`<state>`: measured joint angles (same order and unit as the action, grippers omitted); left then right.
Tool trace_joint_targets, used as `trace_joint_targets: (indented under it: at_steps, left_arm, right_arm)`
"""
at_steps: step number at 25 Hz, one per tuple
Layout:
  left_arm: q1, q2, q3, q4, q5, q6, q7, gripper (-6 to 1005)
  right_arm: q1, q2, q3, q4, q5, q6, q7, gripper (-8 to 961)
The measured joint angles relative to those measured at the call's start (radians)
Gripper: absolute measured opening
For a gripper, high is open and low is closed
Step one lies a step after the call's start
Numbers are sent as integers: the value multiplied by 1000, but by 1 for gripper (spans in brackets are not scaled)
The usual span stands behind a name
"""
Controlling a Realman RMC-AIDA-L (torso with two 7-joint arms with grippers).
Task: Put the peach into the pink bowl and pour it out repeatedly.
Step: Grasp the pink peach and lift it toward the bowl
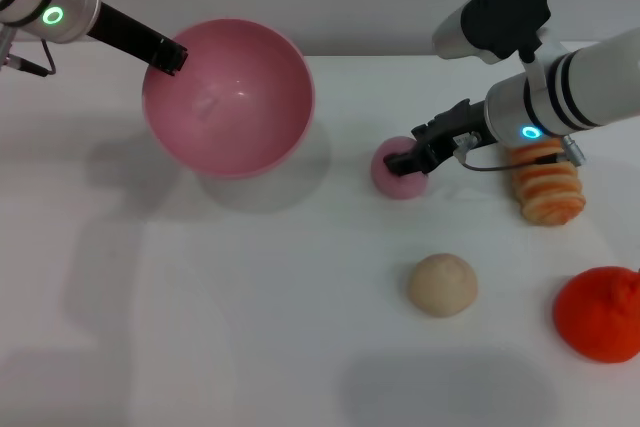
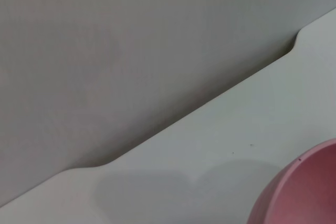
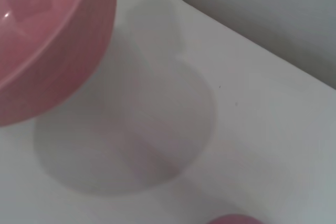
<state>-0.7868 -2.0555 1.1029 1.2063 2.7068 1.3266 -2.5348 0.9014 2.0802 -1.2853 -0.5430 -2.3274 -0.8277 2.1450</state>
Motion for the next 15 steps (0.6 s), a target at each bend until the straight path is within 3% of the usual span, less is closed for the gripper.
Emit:
trace_joint_targets:
  at_steps: [15]
  left_arm:
    - [-1, 0, 15, -7, -2, -1, -6, 46]
  right_arm:
    - [-9, -3, -10, 14, -5, -9, -6, 502]
